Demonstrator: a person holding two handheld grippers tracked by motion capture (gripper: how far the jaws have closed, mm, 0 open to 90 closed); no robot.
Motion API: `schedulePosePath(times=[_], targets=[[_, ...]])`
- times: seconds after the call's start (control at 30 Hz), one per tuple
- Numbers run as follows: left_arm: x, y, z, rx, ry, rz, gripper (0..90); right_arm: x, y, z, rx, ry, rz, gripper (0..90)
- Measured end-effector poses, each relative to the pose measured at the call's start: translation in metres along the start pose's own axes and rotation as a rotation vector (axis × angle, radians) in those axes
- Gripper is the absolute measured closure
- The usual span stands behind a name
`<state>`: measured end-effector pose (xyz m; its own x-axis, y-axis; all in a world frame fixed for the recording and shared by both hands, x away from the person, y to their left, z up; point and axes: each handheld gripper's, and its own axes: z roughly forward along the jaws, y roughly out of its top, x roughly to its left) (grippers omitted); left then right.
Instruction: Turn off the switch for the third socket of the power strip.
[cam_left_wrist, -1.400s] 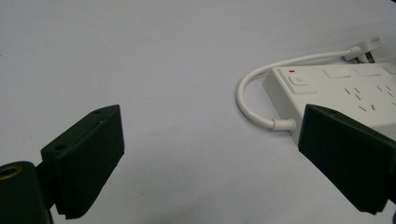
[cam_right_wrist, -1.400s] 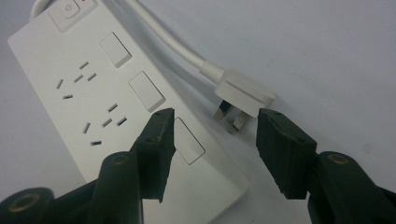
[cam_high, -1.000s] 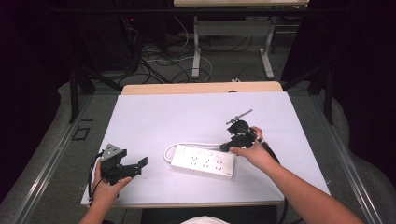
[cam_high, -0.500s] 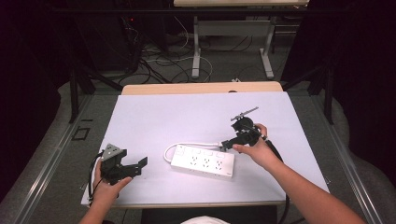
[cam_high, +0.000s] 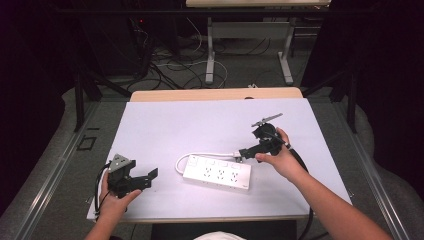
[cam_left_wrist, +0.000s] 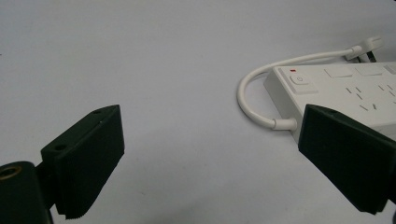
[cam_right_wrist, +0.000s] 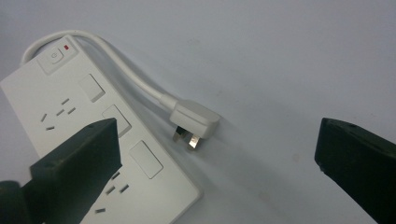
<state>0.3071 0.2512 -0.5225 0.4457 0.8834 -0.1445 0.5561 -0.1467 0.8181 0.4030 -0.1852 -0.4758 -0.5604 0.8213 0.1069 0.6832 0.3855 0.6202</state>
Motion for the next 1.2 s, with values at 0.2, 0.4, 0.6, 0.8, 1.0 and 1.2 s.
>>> schedulePosePath(times=[0.2, 0.4, 0.6, 0.8, 1.0, 1.2], targets=[[0.0, 0.0, 0.0, 0.0, 0.0, -0.002, 6.9, -0.003, -0.002, -0.005, -0.015, -0.04, -0.016, 0.0], [0.001, 0.0, 0.001, 0.002, -0.001, -0.006, 6.9, -0.005, -0.005, -0.009, -0.029, -0.047, -0.02, 0.0], [0.002, 0.0, 0.003, -0.001, 0.005, -0.009, 6.9, -0.005, -0.009, -0.013, -0.046, -0.057, -0.039, 0.0], [0.004, -0.001, 0.002, 0.003, 0.01, -0.016, 6.9, -0.009, -0.015, -0.018, -0.092, -0.057, -0.037, 0.0], [0.002, -0.002, 0.003, -0.007, 0.016, -0.018, 6.9, -0.013, -0.024, -0.023, -0.11, -0.064, -0.02, 0.0], [0.002, -0.002, 0.002, 0.005, 0.008, -0.016, 6.9, -0.014, -0.034, -0.034, -0.142, -0.085, -0.006, 0.0]])
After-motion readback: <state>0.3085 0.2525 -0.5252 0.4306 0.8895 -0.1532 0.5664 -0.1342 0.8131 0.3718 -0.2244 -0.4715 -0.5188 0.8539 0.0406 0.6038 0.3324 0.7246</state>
